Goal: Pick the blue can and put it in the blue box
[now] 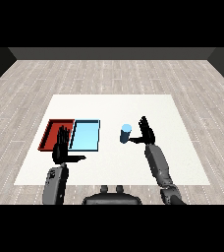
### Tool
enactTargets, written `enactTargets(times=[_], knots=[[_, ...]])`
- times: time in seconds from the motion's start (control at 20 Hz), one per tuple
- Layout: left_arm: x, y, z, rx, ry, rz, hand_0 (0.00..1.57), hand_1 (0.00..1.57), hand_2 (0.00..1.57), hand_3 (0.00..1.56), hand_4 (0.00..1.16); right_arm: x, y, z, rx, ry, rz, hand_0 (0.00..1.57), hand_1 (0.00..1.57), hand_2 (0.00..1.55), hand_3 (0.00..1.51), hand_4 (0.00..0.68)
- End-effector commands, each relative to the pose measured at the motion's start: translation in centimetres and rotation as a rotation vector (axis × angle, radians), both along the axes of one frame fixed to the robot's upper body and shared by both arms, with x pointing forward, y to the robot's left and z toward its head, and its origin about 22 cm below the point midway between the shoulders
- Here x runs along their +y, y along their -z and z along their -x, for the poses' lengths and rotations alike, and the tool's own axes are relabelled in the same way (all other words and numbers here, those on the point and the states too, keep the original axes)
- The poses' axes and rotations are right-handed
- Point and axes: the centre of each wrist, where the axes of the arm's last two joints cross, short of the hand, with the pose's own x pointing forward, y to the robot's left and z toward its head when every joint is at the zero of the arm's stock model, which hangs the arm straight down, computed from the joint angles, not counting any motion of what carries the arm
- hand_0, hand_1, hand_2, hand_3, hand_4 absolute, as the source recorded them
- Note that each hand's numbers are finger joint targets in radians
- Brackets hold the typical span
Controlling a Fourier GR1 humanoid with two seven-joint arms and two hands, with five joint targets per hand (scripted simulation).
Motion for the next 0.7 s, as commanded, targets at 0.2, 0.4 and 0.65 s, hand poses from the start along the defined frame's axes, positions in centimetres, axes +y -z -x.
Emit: enactTargets(times=[0.2,0.4,0.65], knots=[[1.3,1.7,2.1,-0.006,-0.016,0.001,0.00,0.00,0.00,0.00,0.00,1.8,2.1,-1.0,0.030,-0.009,-0.014,0.00,0.00,0.00,0.00,0.000],[1.5,0.7,-1.4,0.013,0.002,-0.005,0.00,0.00,0.00,0.00,0.00,0.8,2.5,0.1,0.048,-0.033,-0.006,0.00,0.00,0.00,0.00,0.000],[0.3,1.4,0.4,-0.006,-0.020,-0.021,0.00,0.00,0.00,0.00,0.00,2.2,2.6,-1.7,0.047,-0.026,-0.044,0.00,0.00,0.00,0.00,0.000]])
